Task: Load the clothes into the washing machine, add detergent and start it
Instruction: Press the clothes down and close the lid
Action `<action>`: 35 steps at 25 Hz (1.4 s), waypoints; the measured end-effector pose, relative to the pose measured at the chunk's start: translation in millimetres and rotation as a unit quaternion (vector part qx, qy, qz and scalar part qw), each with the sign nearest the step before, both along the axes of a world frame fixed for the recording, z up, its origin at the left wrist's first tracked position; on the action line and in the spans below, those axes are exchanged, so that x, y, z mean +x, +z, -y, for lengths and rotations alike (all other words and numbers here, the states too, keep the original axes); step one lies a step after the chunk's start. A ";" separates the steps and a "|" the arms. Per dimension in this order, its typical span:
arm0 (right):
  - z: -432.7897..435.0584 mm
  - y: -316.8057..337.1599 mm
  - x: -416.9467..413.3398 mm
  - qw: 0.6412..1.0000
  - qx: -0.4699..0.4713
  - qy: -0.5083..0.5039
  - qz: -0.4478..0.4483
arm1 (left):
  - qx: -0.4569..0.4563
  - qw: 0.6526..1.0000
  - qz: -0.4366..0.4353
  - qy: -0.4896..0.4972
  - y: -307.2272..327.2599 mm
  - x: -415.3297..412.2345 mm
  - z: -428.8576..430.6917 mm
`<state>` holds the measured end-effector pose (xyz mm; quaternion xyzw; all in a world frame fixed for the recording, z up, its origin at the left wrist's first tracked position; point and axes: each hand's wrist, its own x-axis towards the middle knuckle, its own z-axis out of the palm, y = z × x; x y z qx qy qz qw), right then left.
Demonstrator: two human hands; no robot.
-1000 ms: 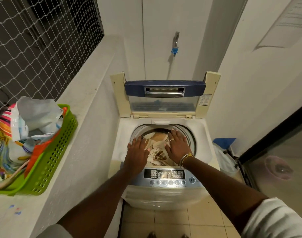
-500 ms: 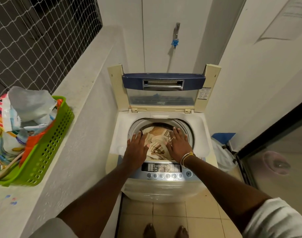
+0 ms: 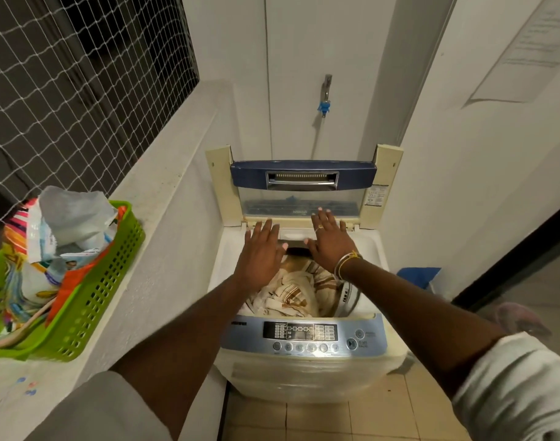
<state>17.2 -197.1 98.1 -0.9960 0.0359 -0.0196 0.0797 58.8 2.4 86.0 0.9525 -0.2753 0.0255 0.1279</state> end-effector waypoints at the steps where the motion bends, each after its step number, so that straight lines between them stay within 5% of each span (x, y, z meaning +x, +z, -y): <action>1: 1.9 11.6 10.0 1.000 -0.011 0.001 0.010 | -0.007 1.000 0.009 -0.004 11.3 8.2 5.6; 15: 12.0 48.2 94.5 0.998 -0.057 0.020 -0.028 | 0.103 0.986 0.068 -0.112 59.5 101.7 53.9; 35: 1.1 66.0 33.2 0.992 -0.080 0.086 0.051 | 0.009 0.996 0.029 -0.089 67.1 59.1 41.8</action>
